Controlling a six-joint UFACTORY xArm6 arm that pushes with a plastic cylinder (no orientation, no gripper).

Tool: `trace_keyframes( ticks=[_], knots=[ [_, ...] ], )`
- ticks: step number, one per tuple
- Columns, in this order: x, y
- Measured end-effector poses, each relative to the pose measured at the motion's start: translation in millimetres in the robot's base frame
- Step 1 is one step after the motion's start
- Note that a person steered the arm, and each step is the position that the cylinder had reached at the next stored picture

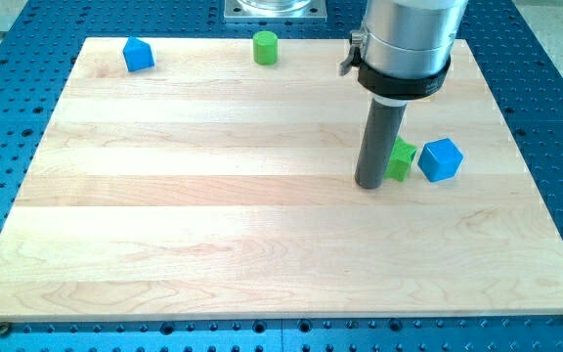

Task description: Push the triangle into the cube

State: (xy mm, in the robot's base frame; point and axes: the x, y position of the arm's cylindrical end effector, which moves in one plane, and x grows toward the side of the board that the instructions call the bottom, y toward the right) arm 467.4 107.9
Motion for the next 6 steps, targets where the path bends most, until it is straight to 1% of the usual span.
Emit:
trace_keyframes(
  ticks=[1, 2, 3, 4, 5, 6],
  knots=[
    [7.6, -4.9],
    [-0.9, -80.7],
    [-53.9, -193.6],
    [-134.8, -291.9],
    [-173.6, -365.6],
    [-187.1, -412.7]
  ],
)
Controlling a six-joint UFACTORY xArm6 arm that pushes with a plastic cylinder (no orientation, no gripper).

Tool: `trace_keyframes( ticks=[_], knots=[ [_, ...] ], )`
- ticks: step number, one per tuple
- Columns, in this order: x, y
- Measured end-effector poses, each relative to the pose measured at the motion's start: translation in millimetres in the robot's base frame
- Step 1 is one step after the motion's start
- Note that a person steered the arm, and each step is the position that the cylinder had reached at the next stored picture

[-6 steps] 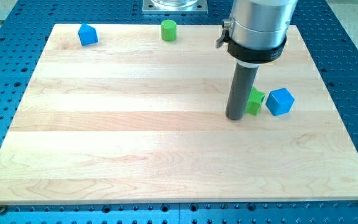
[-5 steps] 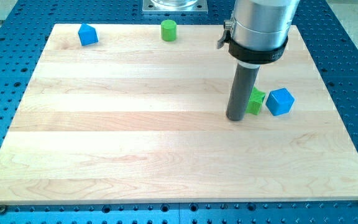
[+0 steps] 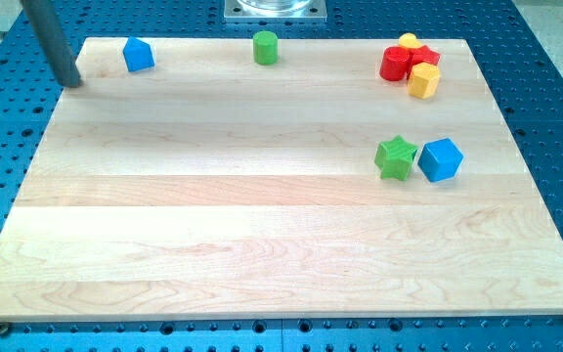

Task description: Push the triangle into the cube

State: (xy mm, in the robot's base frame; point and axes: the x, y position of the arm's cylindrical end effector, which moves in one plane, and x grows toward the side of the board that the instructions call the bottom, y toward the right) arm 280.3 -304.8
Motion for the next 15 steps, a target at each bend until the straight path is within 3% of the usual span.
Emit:
trace_keyframes(
  ticks=[1, 3, 4, 5, 6, 7, 8, 9, 10, 11, 13, 14, 15],
  knots=[
    [-47.5, 13.0],
    [-3.0, 103.2],
    [2.3, 35.8],
    [-16.9, 4.0],
    [-52.2, 55.1],
    [-41.3, 118.3],
    [12.9, 185.1],
    [39.3, 234.8],
    [23.4, 174.3],
    [-21.8, 162.3],
    [28.7, 268.7],
    [6.3, 220.6],
    [-16.7, 269.2]
  ],
)
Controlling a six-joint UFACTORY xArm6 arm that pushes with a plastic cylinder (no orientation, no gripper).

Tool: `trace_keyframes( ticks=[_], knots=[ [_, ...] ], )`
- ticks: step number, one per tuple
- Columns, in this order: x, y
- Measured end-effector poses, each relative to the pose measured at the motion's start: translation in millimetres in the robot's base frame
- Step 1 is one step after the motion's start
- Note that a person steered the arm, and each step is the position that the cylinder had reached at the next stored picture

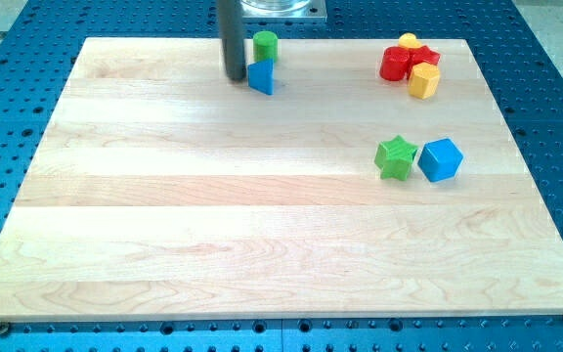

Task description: Push the triangle into the cube

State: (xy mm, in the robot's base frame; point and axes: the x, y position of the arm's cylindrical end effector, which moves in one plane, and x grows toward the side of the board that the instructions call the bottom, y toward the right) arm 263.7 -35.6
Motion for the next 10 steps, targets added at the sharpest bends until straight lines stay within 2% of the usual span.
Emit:
trace_keyframes(
  ticks=[2, 3, 4, 5, 6, 8, 9, 10],
  knots=[
    [97.8, 65.2],
    [90.0, 37.6],
    [130.2, 55.8],
    [134.2, 73.2],
    [155.3, 67.1],
    [148.4, 129.2],
    [126.6, 142.0],
    [118.4, 186.7]
  ],
)
